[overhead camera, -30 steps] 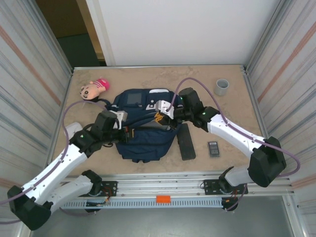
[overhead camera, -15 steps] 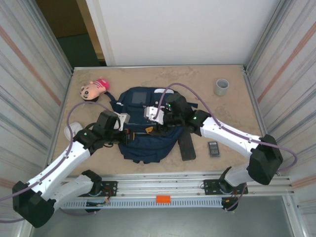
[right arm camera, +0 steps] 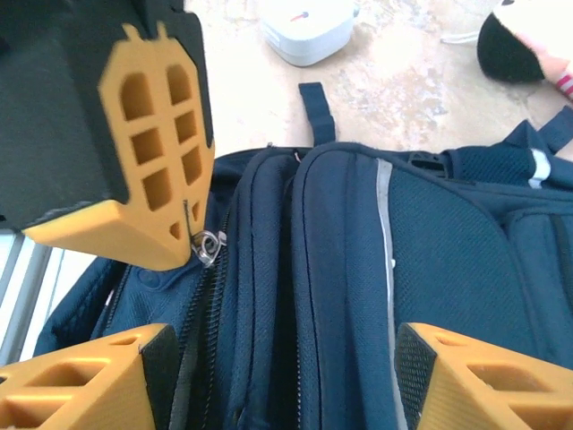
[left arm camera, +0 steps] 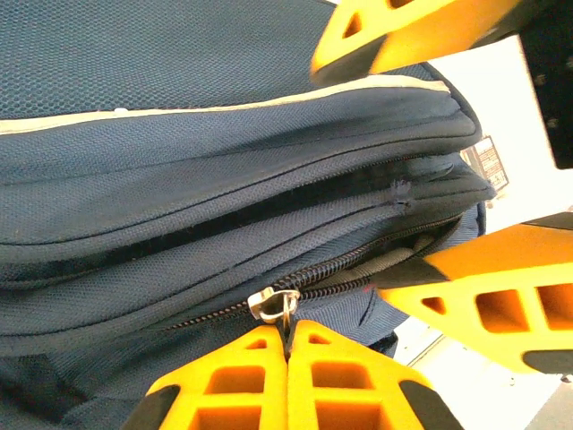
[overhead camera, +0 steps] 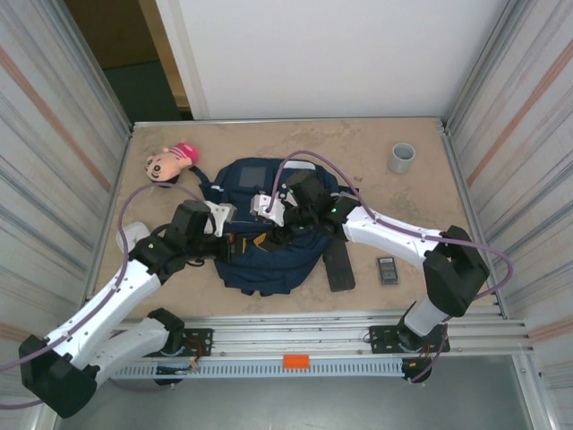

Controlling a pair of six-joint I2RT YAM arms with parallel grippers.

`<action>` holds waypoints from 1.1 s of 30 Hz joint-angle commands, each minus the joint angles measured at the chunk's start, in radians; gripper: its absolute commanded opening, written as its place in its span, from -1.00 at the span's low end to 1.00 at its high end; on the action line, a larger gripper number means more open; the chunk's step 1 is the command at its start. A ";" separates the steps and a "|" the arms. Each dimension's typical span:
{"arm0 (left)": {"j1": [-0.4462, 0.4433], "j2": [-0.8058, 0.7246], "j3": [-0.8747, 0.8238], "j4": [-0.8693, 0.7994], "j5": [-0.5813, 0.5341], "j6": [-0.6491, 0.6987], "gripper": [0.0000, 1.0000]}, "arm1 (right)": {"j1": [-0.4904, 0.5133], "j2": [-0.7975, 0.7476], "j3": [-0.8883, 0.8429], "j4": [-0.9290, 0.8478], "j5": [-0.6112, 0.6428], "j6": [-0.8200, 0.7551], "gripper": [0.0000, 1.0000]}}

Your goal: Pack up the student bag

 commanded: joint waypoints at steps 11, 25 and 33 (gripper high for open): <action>0.158 0.028 0.027 -0.097 -0.154 0.006 -1.00 | -0.022 -0.080 0.033 -0.141 -0.112 -0.170 -1.00; 0.368 0.177 0.068 -0.008 -0.187 0.142 -1.00 | -0.155 -0.237 0.122 -0.227 -0.358 -0.267 -1.00; 0.459 0.320 0.098 0.195 -0.112 0.123 -0.95 | -0.214 -0.273 0.109 -0.204 -0.388 -0.245 -1.00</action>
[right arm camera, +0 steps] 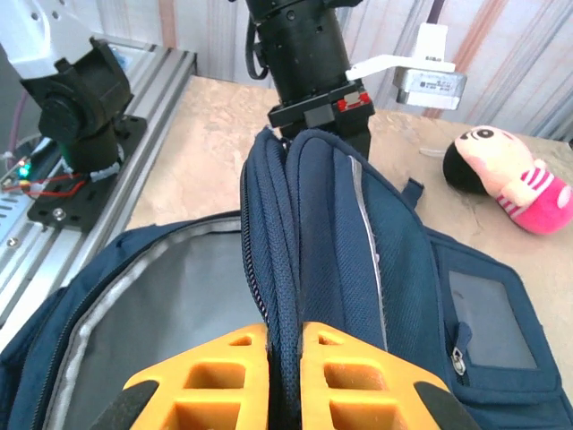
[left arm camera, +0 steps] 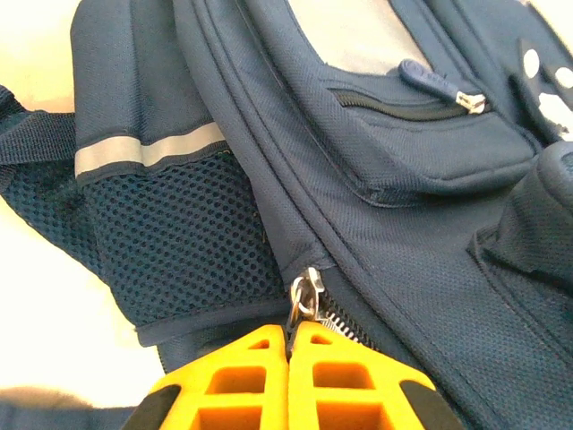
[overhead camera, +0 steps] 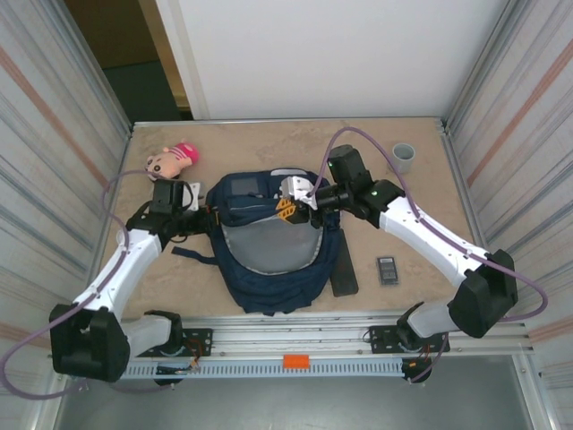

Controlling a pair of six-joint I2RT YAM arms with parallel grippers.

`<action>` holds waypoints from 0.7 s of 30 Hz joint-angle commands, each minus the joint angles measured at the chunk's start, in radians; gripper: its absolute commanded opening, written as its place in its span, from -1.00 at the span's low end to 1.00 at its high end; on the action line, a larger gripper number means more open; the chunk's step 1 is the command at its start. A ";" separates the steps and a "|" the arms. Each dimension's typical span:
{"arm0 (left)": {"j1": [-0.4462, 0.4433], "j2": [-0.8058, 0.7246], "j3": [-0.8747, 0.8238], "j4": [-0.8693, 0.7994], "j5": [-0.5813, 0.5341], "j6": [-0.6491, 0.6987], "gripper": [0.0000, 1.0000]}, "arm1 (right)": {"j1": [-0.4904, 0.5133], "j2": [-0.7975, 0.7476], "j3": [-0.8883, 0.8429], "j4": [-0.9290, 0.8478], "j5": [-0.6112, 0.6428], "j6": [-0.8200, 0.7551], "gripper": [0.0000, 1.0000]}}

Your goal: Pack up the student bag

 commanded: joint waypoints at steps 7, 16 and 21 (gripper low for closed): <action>0.059 0.008 0.095 0.083 -0.042 -0.057 0.08 | -0.010 0.006 0.014 0.132 0.029 0.044 -1.00; 0.058 -0.220 0.085 0.090 0.229 0.200 0.39 | 0.037 0.226 0.210 -0.053 -0.028 -0.110 -1.00; 0.019 -0.261 0.101 0.050 0.506 0.669 0.56 | 0.037 0.220 0.205 -0.039 -0.068 -0.101 -1.00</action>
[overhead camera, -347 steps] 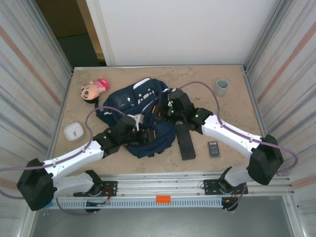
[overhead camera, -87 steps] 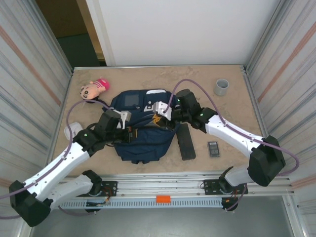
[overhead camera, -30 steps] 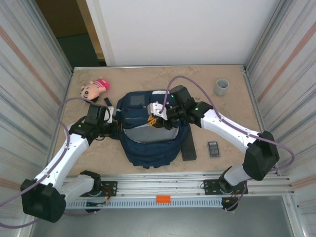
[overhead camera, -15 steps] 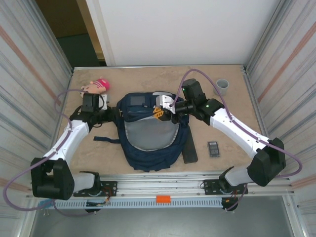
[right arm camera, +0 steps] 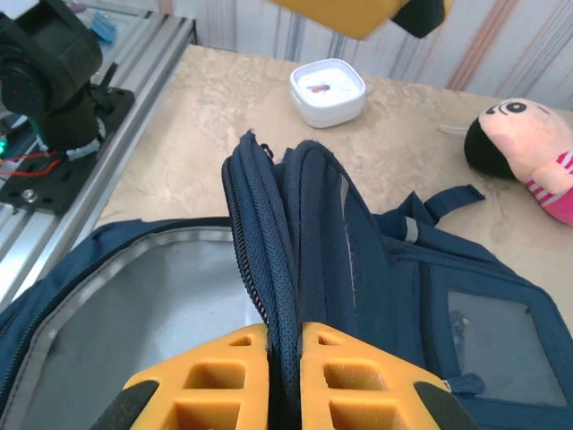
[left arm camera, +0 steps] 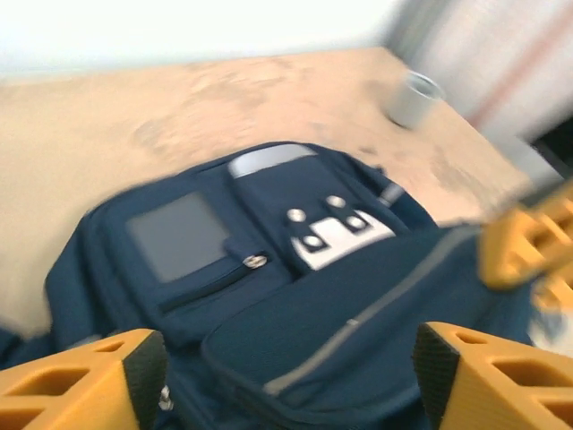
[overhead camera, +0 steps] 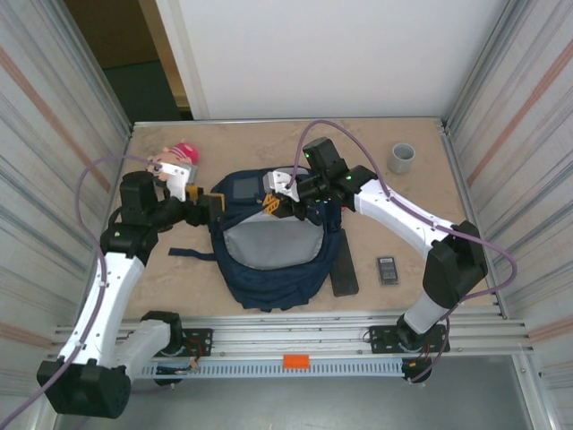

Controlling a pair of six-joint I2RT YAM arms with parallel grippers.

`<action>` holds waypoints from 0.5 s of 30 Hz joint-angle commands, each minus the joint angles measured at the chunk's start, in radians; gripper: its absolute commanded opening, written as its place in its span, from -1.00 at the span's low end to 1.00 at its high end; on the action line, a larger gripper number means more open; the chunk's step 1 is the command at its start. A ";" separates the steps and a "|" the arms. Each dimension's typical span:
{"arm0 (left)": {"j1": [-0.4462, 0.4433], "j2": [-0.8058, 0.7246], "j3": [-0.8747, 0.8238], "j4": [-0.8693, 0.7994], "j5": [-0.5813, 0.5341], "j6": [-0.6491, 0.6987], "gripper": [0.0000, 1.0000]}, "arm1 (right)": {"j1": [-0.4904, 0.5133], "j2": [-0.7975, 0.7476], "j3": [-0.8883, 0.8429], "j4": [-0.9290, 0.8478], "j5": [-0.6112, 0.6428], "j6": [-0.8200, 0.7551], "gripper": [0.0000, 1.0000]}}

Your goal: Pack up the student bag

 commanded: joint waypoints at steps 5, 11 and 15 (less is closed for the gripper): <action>-0.154 0.051 0.084 -0.121 0.145 0.701 0.77 | 0.014 -0.024 0.039 0.012 -0.096 -0.021 -1.00; -0.283 0.248 0.218 -0.205 0.077 0.835 0.77 | 0.013 -0.036 0.040 0.012 -0.112 0.008 -1.00; -0.351 0.375 0.256 -0.169 -0.136 0.843 0.72 | 0.013 -0.055 0.029 0.011 -0.124 0.015 -0.96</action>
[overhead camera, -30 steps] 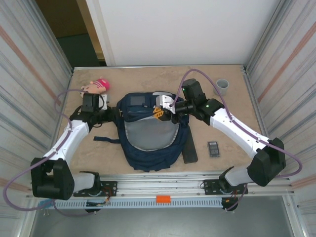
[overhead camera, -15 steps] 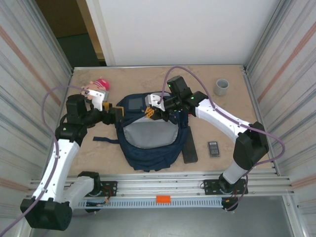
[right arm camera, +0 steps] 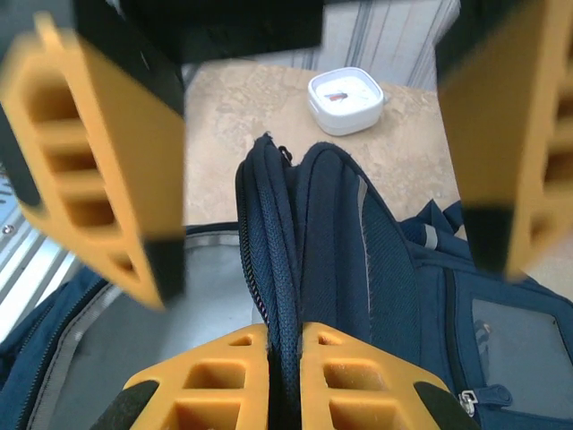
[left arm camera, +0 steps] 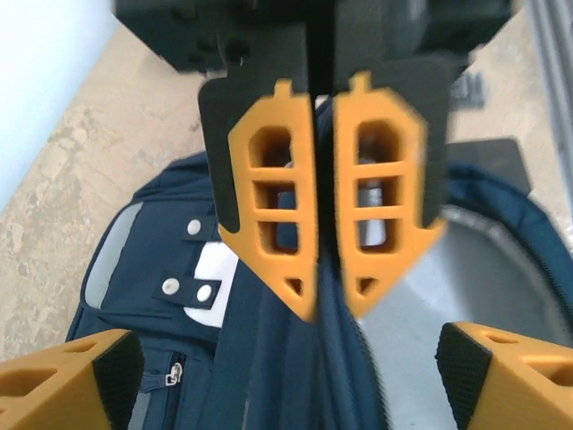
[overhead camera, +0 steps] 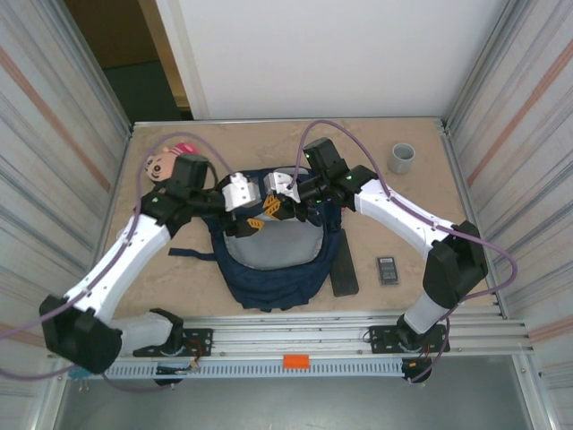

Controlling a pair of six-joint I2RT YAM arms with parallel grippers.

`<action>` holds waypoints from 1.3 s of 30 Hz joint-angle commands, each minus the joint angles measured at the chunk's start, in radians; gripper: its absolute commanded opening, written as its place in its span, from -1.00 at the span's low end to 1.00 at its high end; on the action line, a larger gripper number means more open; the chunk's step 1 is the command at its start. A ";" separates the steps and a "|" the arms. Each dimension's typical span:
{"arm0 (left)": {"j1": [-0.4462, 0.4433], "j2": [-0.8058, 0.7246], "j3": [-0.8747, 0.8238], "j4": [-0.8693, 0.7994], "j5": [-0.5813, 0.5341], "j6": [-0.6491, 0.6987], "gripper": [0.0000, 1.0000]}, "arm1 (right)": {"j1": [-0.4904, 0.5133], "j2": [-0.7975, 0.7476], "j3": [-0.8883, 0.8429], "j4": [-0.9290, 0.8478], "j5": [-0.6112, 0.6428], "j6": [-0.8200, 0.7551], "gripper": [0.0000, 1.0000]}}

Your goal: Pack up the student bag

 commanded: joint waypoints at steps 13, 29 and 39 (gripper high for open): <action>0.019 0.004 -0.021 0.163 -0.406 -0.111 -1.00 | -0.105 -0.212 -0.159 0.270 0.008 0.555 0.15; 0.124 -0.138 -0.096 0.228 -0.249 -0.293 -0.99 | -0.091 -0.470 -0.507 -0.305 0.824 1.298 0.75; 0.125 -0.146 -0.129 0.285 -0.243 -0.361 -0.98 | 0.073 -0.216 -0.497 -0.391 0.976 1.390 0.88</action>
